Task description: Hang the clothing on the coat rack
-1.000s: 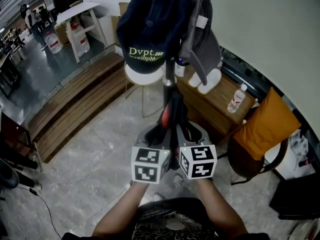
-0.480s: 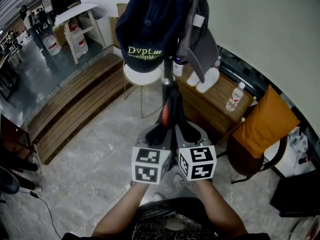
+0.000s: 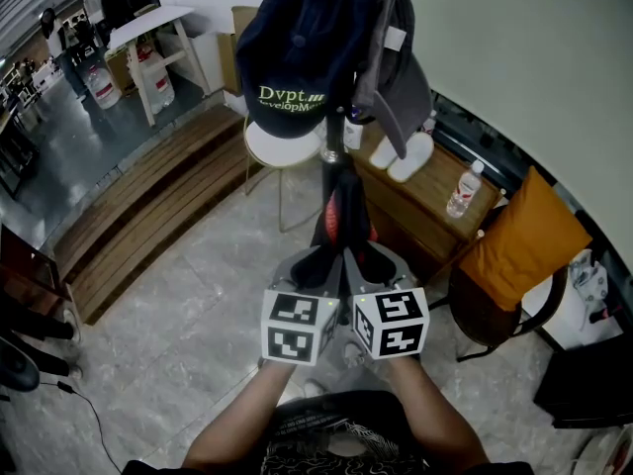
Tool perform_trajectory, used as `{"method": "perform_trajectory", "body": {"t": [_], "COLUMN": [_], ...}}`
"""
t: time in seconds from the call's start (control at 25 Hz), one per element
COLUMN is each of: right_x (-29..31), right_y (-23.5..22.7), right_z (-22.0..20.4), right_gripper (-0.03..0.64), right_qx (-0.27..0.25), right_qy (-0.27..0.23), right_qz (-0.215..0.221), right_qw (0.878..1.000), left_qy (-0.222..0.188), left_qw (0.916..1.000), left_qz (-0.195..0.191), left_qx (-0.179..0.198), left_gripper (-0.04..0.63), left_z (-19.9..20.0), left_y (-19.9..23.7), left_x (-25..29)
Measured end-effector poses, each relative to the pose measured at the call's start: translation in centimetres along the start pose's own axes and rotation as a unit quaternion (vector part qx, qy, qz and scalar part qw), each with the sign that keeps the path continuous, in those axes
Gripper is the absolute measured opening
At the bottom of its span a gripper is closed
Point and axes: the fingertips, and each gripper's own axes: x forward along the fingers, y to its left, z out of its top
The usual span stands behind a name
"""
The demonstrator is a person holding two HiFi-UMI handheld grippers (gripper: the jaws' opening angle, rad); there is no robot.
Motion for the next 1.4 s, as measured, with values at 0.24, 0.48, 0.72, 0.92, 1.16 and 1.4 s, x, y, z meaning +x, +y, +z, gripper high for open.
{"method": "perform_trajectory", "body": {"t": [0.24, 0.48, 0.72, 0.92, 1.16, 1.4], "right_x": [-1.0, -2.1, -3.3, -4.0, -4.3, -4.7], "right_y": [0.7, 1.6, 2.0, 2.1, 2.7, 3.1], "right_z": [0.7, 1.2, 1.5, 1.6, 1.4, 1.5], "right_gripper": [0.071, 0.046, 0.028, 0.026, 0.026, 0.026], "right_qx": [-0.004, -0.009, -0.015, -0.019, -0.024, -0.026], "right_qy": [-0.012, -0.018, -0.017, -0.02, -0.02, -0.022], "right_qz": [0.001, 0.009, 0.016, 0.015, 0.02, 0.024], "right_qw": [1.0, 1.0, 1.0, 1.0, 0.999, 0.999], "left_qy": [-0.007, -0.014, -0.025, -0.033, -0.032, -0.033], "left_qw": [1.0, 0.9999, 0.9996, 0.9994, 0.9994, 0.9994], "left_qz": [0.004, -0.002, 0.003, -0.002, 0.0, 0.001], "left_qx": [-0.002, -0.009, -0.014, -0.014, -0.01, -0.009], "left_gripper": [0.087, 0.081, 0.025, 0.011, 0.006, 0.005], "left_z": [0.2, 0.6, 0.9, 1.0, 0.7, 0.8], "left_y": [0.0, -0.6, -0.9, -1.5, -1.7, -1.9], "left_x": [-0.9, -1.9, -2.6, -3.0, -3.6, -4.0]}}
